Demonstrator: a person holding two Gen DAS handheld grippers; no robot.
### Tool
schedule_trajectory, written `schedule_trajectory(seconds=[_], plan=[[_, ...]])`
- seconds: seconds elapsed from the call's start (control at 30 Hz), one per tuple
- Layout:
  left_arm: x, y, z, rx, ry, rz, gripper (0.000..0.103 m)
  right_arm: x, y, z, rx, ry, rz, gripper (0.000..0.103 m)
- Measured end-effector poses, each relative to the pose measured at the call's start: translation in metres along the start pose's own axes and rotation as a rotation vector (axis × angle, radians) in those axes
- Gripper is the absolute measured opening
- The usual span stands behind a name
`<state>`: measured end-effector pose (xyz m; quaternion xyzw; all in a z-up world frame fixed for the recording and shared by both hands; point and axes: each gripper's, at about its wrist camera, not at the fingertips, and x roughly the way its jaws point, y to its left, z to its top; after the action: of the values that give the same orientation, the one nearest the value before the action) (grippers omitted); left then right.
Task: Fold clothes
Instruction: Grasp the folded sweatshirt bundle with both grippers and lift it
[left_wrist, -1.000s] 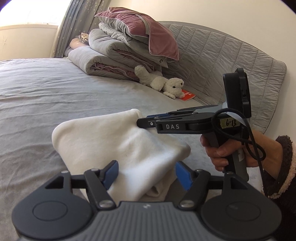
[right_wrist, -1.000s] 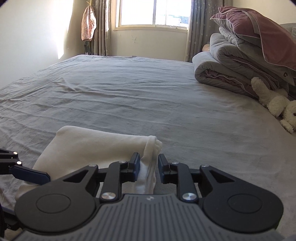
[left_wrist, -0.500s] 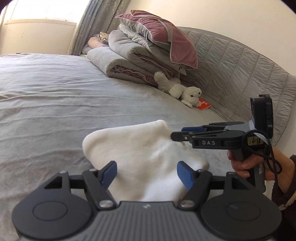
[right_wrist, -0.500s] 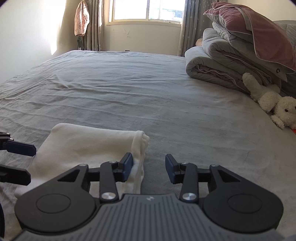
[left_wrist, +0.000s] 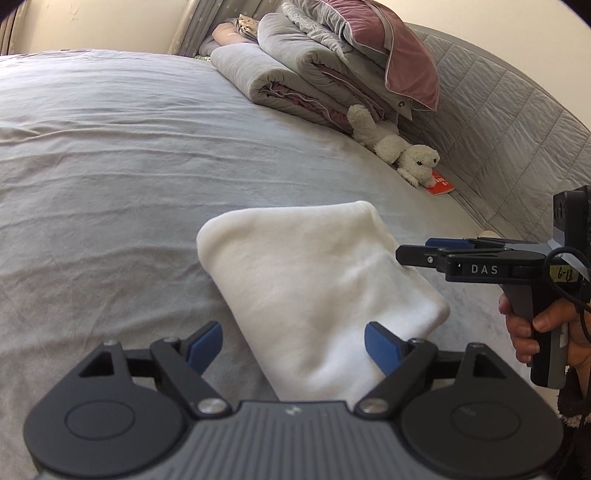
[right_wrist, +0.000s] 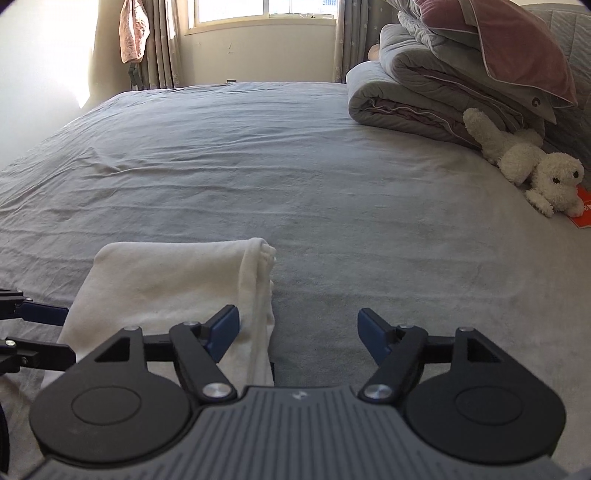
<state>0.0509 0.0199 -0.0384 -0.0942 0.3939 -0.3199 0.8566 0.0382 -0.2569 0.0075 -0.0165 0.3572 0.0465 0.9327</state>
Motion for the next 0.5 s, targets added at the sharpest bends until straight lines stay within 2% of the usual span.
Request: schedule_trajectory(seconds=[0.17,0.23,0.5], plan=[[0.004,0.006,0.0,-0.051,0.036,-0.04,0.085,-0.001,0.001,-0.003,-0.006,0.04,0.063,0.088],[0.005,0.011,0.001,-0.081,0.039,-0.057,0.085,0.001,-0.003,-0.003,0.027,0.053,0.109,0.09],[0.015,0.035,-0.001,-0.266,0.032,-0.166,0.085,0.028,-0.049,-0.011,0.368,0.149,0.34,0.09]])
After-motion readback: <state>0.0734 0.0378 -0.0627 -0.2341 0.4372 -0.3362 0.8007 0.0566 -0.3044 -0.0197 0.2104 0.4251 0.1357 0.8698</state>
